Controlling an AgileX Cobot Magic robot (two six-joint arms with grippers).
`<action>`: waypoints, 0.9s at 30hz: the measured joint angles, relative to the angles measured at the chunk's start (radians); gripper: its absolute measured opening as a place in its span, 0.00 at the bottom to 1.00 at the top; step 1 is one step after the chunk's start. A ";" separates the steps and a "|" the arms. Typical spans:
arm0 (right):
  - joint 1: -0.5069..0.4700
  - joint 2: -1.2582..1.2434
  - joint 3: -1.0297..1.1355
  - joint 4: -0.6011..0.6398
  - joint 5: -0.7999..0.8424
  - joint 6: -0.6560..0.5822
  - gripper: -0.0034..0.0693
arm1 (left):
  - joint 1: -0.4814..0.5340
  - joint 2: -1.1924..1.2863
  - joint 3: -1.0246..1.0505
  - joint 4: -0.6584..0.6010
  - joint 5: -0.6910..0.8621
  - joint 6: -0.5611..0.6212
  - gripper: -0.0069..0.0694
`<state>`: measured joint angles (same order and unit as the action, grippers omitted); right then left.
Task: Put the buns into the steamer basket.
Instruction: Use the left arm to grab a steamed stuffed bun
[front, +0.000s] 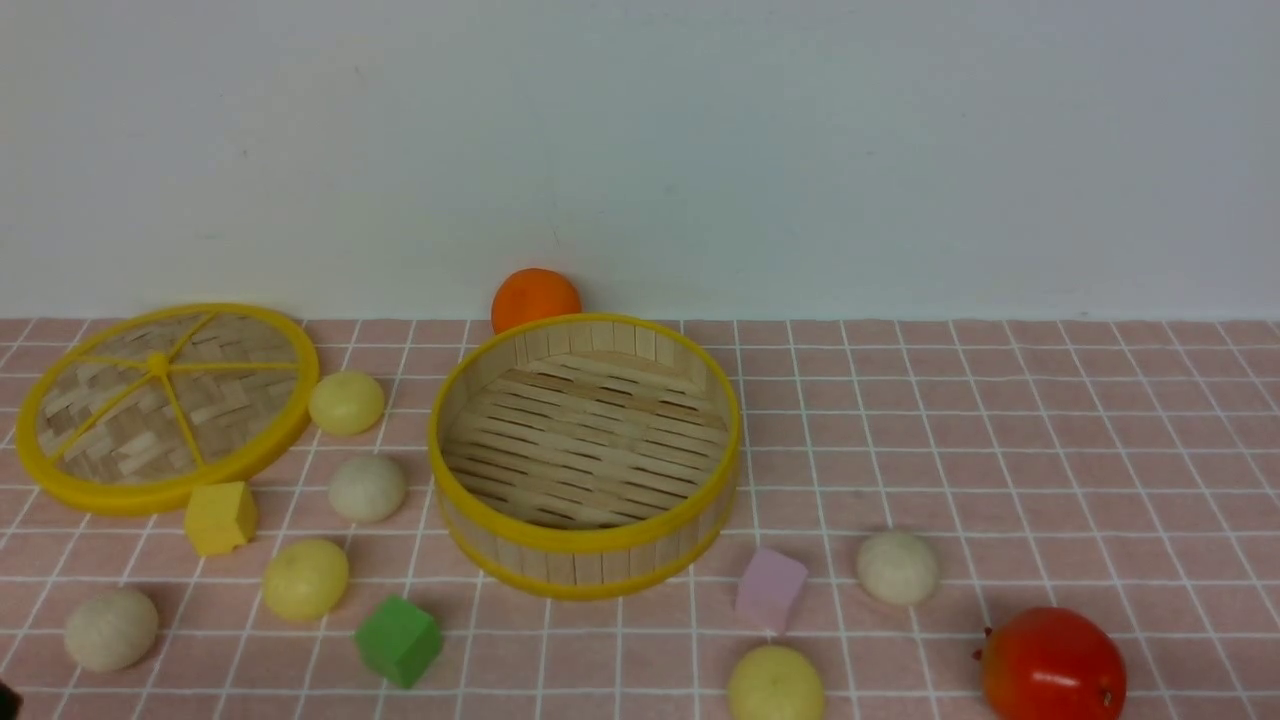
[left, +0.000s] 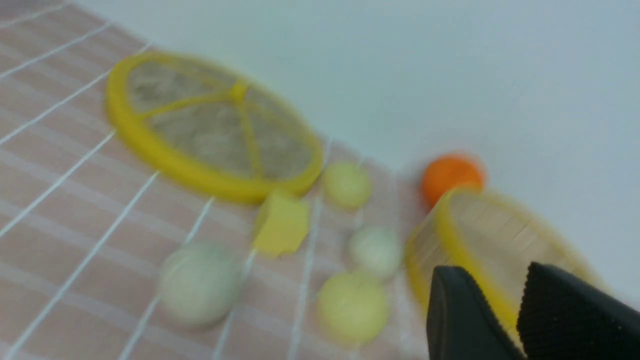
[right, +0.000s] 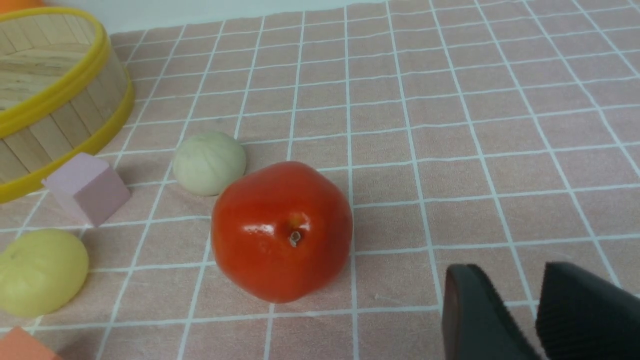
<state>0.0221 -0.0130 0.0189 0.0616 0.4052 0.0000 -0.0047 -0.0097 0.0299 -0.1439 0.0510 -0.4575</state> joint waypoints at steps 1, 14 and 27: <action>0.000 0.000 0.000 0.000 0.000 0.000 0.38 | 0.000 0.000 0.000 -0.031 -0.041 -0.002 0.40; 0.000 0.000 0.000 -0.001 0.000 0.000 0.38 | 0.000 0.185 -0.462 -0.086 -0.065 -0.049 0.40; 0.000 0.000 0.000 -0.001 0.000 0.000 0.38 | 0.000 0.766 -0.807 0.033 0.505 0.061 0.40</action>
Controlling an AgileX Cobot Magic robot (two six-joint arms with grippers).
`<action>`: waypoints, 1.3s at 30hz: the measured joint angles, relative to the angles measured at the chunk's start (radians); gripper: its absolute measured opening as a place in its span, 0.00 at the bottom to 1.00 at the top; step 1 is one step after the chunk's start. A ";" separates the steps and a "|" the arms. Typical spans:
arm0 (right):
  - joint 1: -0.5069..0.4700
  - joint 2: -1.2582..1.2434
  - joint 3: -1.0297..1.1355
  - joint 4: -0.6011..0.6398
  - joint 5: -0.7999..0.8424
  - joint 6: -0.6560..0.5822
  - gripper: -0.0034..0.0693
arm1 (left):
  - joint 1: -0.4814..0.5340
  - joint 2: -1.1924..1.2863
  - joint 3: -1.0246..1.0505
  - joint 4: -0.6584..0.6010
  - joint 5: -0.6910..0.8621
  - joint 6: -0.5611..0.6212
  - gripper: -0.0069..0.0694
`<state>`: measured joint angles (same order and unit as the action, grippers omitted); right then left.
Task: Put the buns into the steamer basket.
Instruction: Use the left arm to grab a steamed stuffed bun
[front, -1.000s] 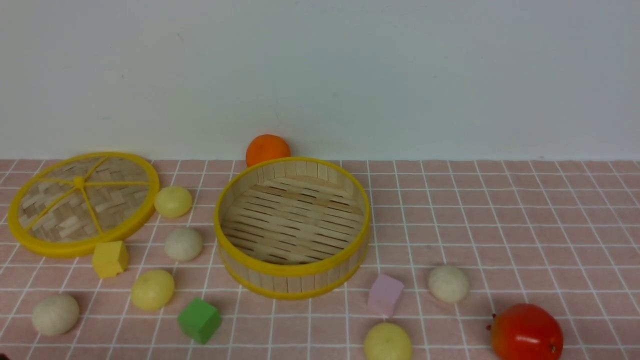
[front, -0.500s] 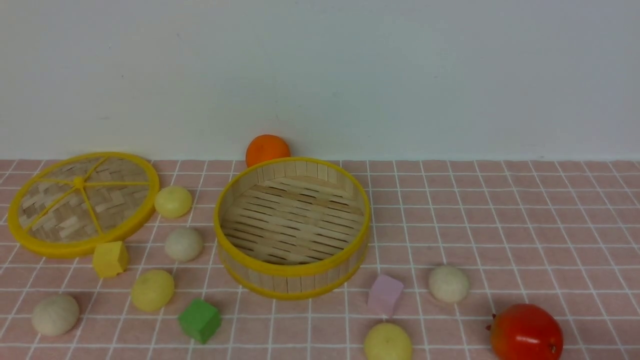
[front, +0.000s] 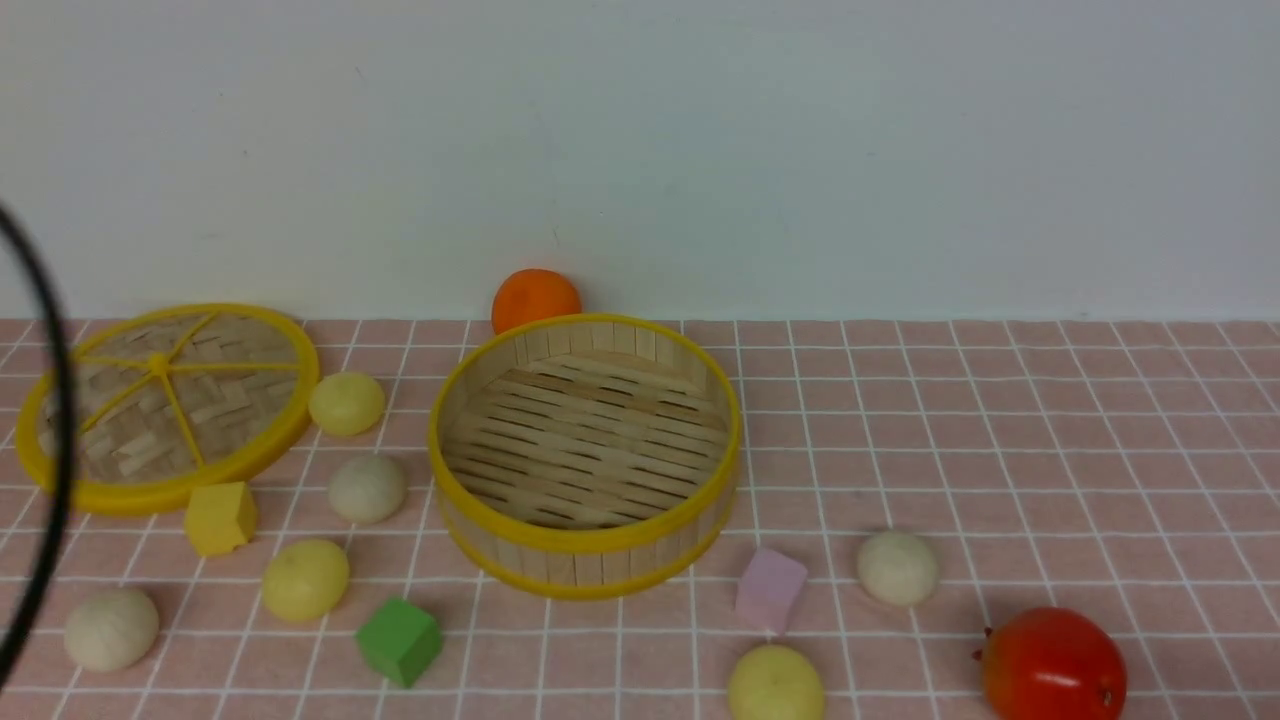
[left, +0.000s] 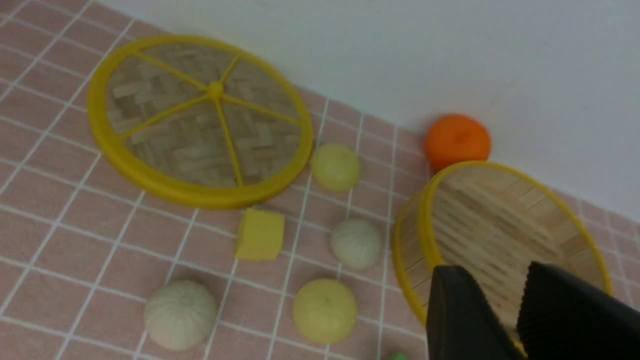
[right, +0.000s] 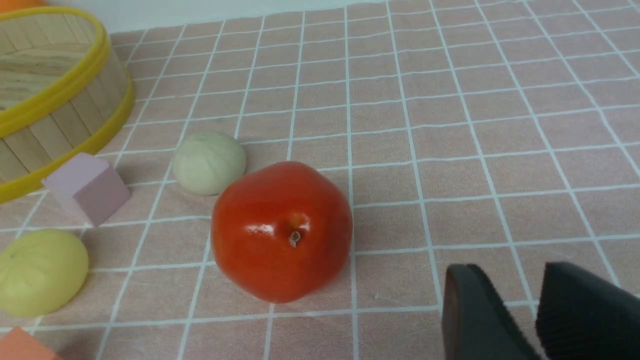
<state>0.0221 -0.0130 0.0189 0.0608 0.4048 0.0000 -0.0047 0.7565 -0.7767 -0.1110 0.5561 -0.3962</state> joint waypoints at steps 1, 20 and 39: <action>0.000 0.000 0.000 0.000 0.000 0.000 0.38 | 0.000 0.058 -0.001 -0.007 0.008 0.000 0.40; 0.000 0.000 0.000 0.000 0.000 0.000 0.38 | 0.119 0.789 -0.368 0.105 0.343 -0.062 0.40; 0.000 0.000 0.000 0.000 0.000 0.000 0.38 | 0.208 1.002 -0.378 0.070 0.345 -0.033 0.46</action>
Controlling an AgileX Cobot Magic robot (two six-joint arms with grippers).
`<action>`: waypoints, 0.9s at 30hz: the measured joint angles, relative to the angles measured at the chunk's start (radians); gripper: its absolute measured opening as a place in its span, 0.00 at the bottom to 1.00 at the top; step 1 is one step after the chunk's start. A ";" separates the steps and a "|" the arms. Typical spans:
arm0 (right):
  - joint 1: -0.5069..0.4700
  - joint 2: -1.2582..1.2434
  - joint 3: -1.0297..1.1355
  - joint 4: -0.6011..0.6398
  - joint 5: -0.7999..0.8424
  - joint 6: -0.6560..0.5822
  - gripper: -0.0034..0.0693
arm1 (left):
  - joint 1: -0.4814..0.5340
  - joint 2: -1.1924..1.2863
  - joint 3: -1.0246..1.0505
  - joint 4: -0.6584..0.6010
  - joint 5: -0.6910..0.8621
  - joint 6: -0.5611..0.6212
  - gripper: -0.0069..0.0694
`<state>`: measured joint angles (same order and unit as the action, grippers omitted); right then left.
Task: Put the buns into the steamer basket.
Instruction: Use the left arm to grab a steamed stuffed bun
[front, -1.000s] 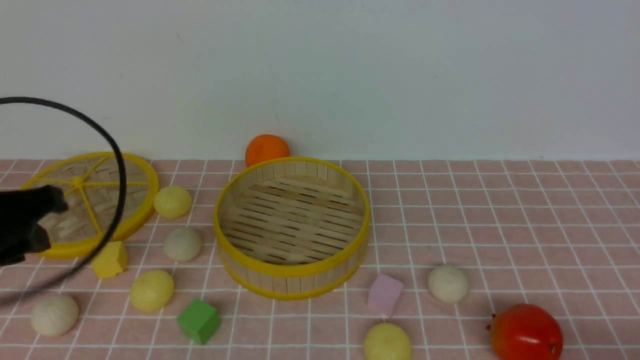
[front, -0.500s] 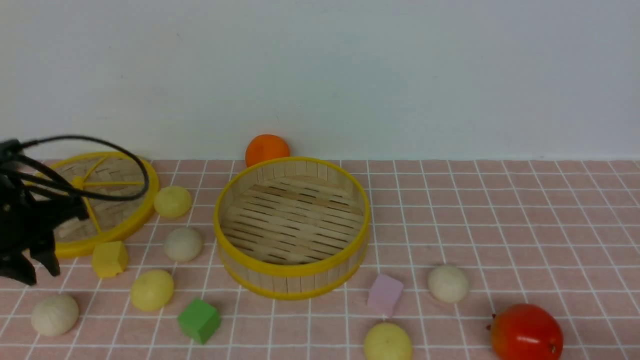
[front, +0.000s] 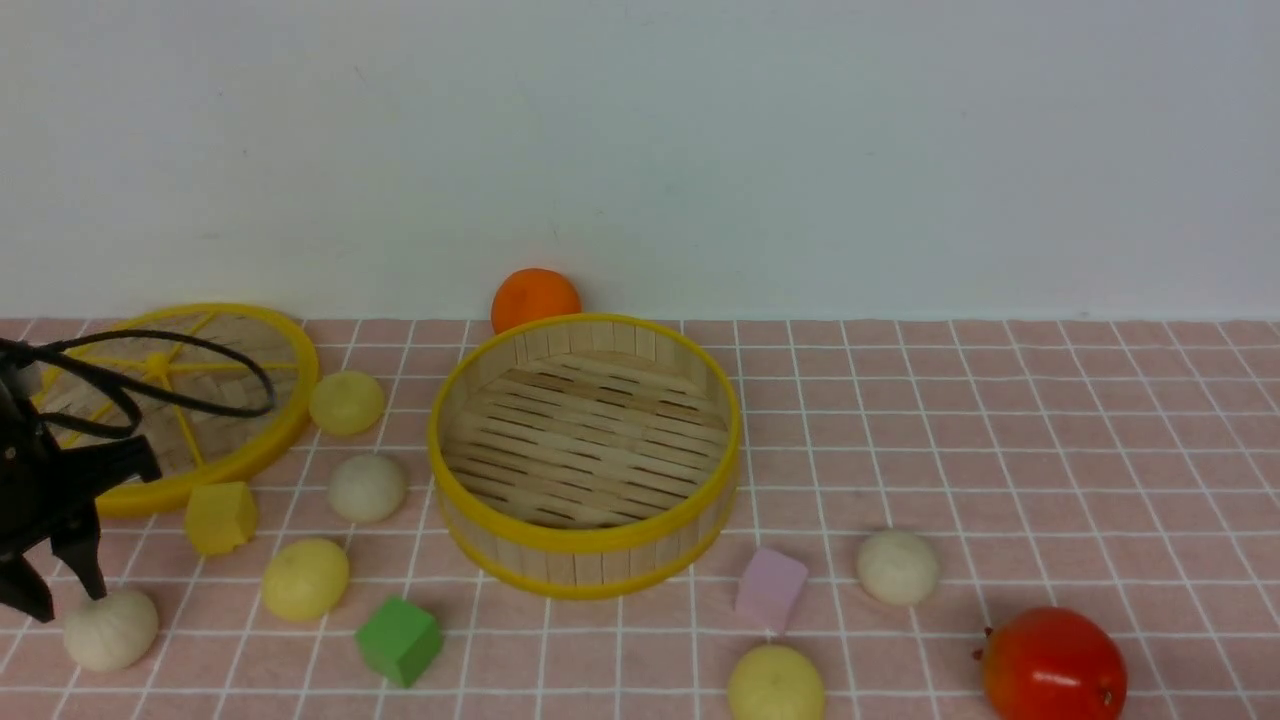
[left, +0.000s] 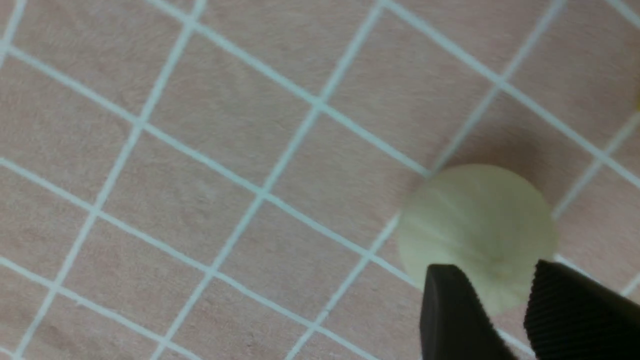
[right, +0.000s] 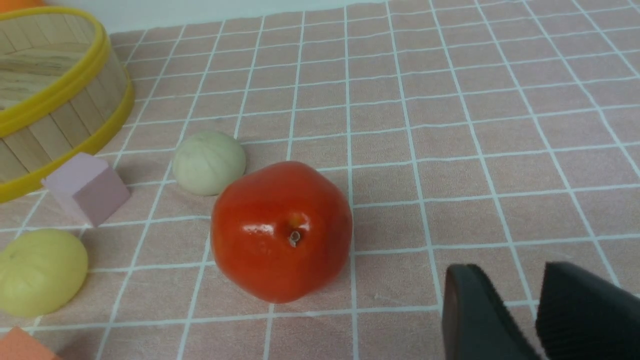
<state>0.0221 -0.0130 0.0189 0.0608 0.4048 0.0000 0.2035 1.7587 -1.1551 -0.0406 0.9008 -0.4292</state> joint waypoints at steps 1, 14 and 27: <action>0.000 0.000 0.000 0.000 0.000 0.000 0.38 | 0.000 0.002 0.000 -0.004 0.000 0.001 0.47; 0.000 0.000 0.000 0.000 0.000 0.000 0.38 | 0.001 0.042 -0.001 -0.064 -0.029 0.067 0.55; 0.000 0.000 0.000 0.000 0.000 0.000 0.38 | 0.001 0.090 -0.019 -0.062 -0.019 0.067 0.26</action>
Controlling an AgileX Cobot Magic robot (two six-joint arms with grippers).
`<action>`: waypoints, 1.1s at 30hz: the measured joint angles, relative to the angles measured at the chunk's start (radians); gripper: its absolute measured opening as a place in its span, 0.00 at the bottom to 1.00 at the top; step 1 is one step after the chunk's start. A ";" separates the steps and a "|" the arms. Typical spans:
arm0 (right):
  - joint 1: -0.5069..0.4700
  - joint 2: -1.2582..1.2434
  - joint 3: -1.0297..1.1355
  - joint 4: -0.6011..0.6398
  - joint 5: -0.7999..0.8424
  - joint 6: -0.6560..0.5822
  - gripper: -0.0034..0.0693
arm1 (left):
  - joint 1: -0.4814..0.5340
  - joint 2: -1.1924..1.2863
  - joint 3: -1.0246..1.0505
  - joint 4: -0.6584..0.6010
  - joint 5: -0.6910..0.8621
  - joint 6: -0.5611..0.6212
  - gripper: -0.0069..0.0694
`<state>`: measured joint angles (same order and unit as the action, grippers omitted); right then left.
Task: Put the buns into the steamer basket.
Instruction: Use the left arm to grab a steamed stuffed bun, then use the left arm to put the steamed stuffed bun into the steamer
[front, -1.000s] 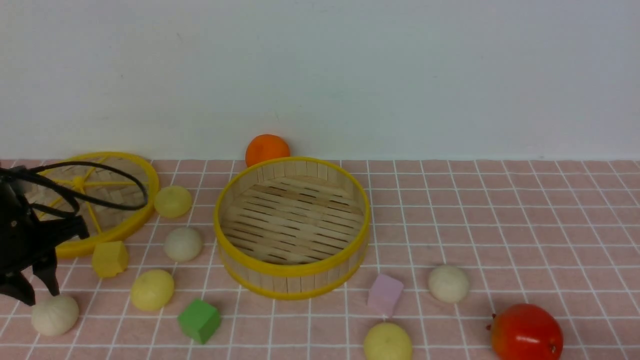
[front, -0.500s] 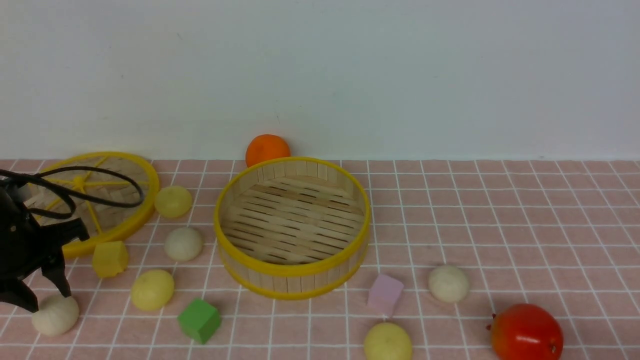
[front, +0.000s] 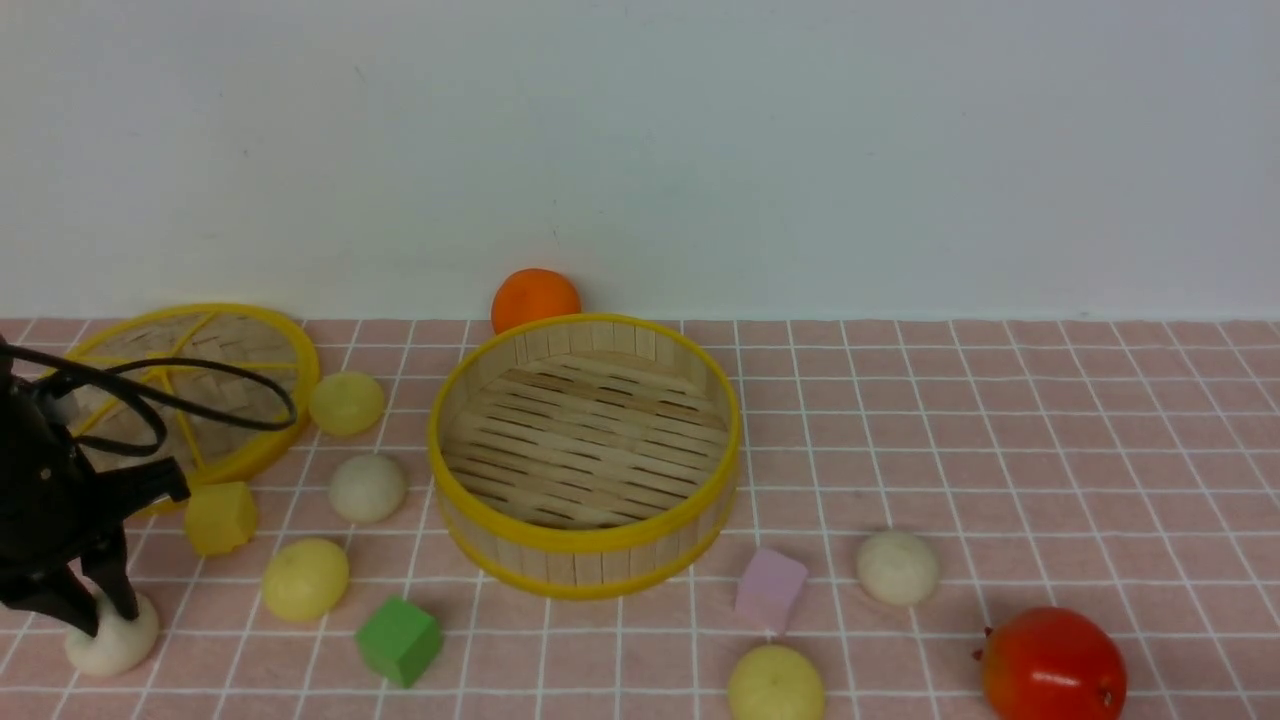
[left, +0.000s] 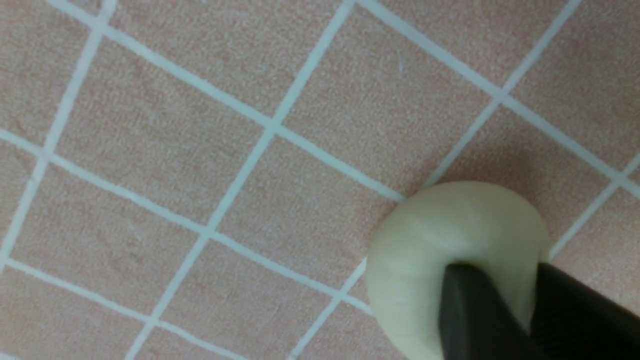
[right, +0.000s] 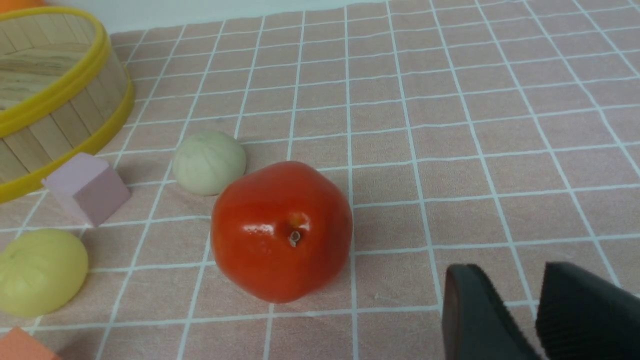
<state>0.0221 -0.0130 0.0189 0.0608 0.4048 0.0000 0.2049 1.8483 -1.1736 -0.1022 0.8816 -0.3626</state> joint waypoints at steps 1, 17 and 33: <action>0.000 0.000 0.000 0.000 0.000 0.000 0.38 | 0.000 0.000 -0.006 0.000 0.014 0.000 0.18; 0.000 0.000 0.001 0.001 0.000 0.000 0.38 | -0.195 -0.190 -0.359 -0.088 0.291 0.056 0.12; 0.000 0.000 0.001 0.000 0.000 0.000 0.38 | -0.571 0.172 -0.474 -0.068 0.099 -0.091 0.18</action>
<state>0.0221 -0.0130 0.0197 0.0612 0.4048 0.0000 -0.3662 2.0207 -1.6474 -0.1705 0.9810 -0.4534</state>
